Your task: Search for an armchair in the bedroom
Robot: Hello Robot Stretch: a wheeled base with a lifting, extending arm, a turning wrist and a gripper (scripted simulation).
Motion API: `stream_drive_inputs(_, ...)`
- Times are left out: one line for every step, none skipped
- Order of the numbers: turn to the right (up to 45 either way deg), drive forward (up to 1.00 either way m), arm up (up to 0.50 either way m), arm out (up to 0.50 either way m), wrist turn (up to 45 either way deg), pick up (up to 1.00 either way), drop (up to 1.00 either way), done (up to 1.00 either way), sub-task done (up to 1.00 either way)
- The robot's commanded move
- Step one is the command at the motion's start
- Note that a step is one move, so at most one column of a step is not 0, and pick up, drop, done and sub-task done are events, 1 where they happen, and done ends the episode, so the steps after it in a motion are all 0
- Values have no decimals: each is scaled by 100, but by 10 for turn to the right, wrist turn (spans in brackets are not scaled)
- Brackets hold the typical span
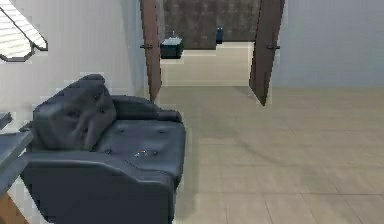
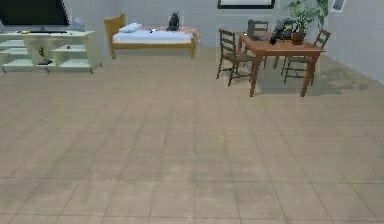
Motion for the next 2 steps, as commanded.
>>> stream_drive_inputs(-210, 0, 0, 0, 0, 0, 0, 0, 0)
stream_drive_inputs(0, 0, 0, 0, 0, 0, 0, 100, 0)
